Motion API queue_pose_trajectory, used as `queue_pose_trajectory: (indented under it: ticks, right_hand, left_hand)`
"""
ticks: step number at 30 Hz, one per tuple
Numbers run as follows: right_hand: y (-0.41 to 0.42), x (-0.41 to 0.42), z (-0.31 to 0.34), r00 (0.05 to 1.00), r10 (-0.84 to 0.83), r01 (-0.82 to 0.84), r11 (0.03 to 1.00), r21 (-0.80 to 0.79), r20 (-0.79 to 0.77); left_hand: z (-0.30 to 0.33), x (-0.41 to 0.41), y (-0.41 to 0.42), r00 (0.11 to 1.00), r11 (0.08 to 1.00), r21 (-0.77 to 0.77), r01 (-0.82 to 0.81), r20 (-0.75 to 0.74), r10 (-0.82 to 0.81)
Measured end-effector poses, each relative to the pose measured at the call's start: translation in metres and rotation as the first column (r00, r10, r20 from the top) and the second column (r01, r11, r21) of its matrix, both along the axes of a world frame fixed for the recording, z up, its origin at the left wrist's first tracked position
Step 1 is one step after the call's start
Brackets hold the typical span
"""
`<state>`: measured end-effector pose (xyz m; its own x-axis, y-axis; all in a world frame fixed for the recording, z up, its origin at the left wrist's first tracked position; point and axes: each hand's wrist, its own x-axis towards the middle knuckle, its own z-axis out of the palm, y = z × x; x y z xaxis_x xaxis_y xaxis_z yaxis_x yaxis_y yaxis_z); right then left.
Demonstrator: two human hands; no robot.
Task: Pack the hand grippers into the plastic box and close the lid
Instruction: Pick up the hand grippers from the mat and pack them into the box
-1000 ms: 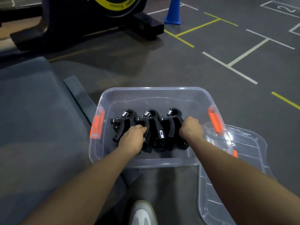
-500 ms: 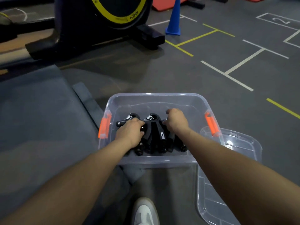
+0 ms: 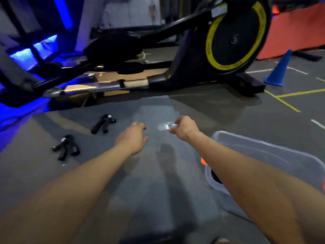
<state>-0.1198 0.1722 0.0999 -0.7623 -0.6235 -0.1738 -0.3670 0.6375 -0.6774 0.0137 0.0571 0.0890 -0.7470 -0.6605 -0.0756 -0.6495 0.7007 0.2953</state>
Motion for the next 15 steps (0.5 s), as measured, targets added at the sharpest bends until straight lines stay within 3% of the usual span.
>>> queue_pose_trajectory:
  ticks: [8, 15]
  right_hand:
    - [-0.151, 0.082, -0.023, 0.982, 0.172, -0.179, 0.981, 0.081, 0.079]
    - [-0.27, 0.108, -0.081, 0.966, 0.239, -0.251, 0.959, 0.134, 0.104]
  left_hand:
    - [-0.023, 0.111, -0.116, 0.963, 0.962, 0.049, -0.267, -0.016, 0.268]
    - [-0.079, 0.142, -0.203, 0.923, 0.919, 0.093, -0.384, 0.001, 0.385]
